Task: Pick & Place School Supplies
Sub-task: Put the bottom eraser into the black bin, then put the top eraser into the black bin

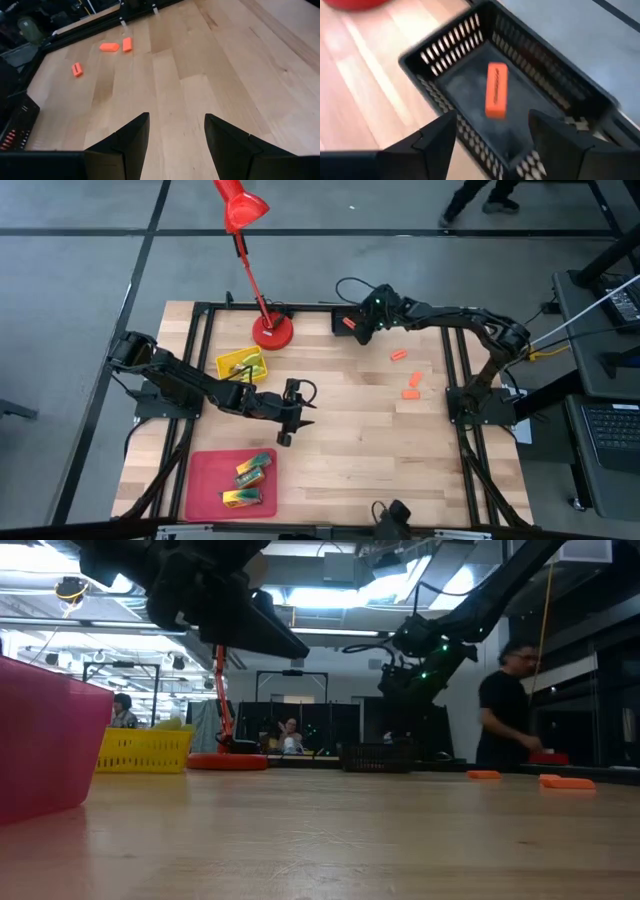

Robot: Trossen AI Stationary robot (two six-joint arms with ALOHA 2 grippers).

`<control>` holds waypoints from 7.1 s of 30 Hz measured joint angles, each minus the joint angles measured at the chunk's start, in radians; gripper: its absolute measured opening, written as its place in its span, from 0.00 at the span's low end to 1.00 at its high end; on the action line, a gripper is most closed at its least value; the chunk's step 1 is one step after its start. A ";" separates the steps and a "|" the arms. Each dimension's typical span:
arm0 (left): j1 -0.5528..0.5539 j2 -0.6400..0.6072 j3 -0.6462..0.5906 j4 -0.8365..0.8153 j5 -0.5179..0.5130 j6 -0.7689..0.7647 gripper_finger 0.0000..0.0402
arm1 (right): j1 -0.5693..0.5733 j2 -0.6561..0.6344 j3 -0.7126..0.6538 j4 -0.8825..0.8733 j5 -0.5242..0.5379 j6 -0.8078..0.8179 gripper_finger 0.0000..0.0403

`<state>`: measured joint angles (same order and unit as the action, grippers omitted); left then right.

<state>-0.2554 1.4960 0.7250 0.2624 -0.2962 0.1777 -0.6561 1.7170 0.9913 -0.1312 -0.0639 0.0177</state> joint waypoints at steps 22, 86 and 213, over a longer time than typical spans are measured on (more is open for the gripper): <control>-0.079 0.000 0.000 -0.026 -0.103 0.009 0.47 | 0.299 -0.236 -0.313 -0.303 0.398 0.355 0.23; -0.066 0.000 0.001 -0.005 -0.105 0.069 0.46 | 0.611 -0.282 -0.282 -0.795 0.076 0.201 0.32; -0.162 0.000 0.001 -0.046 -0.167 0.024 0.46 | 0.234 -0.054 -0.029 -0.847 0.509 -0.156 0.19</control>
<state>-0.4171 1.4956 0.7258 0.2161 -0.4633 0.2020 -0.4221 1.6634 0.9623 -0.9781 0.4449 -0.1385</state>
